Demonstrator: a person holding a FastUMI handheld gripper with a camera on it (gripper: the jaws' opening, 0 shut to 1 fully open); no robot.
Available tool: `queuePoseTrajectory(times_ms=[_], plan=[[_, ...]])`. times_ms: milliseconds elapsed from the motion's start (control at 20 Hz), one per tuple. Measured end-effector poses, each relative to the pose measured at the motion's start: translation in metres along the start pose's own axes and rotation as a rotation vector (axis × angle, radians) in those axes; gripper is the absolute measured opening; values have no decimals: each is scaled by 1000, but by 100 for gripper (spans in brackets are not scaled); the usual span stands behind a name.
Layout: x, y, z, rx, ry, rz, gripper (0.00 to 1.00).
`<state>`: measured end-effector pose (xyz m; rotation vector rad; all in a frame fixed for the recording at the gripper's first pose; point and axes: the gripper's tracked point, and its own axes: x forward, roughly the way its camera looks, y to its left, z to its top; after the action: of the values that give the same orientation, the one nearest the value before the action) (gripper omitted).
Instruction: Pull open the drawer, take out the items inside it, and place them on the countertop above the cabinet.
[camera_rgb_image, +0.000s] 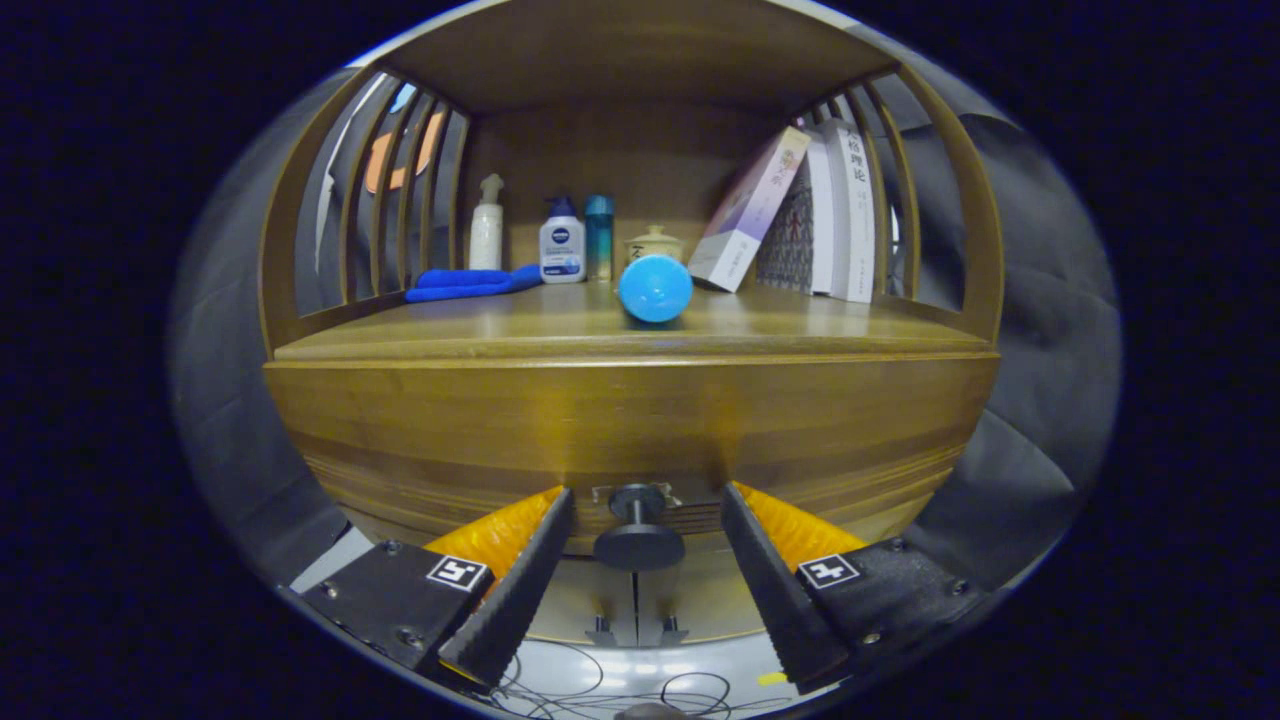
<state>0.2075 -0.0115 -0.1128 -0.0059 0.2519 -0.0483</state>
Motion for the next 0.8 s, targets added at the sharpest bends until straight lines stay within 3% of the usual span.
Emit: queuePoseTrajectory(times_ms=[300, 800], plan=[[-73, -12, 5, 17, -51, 13, 98], [-212, -23, 49, 66, -222, 78, 98]])
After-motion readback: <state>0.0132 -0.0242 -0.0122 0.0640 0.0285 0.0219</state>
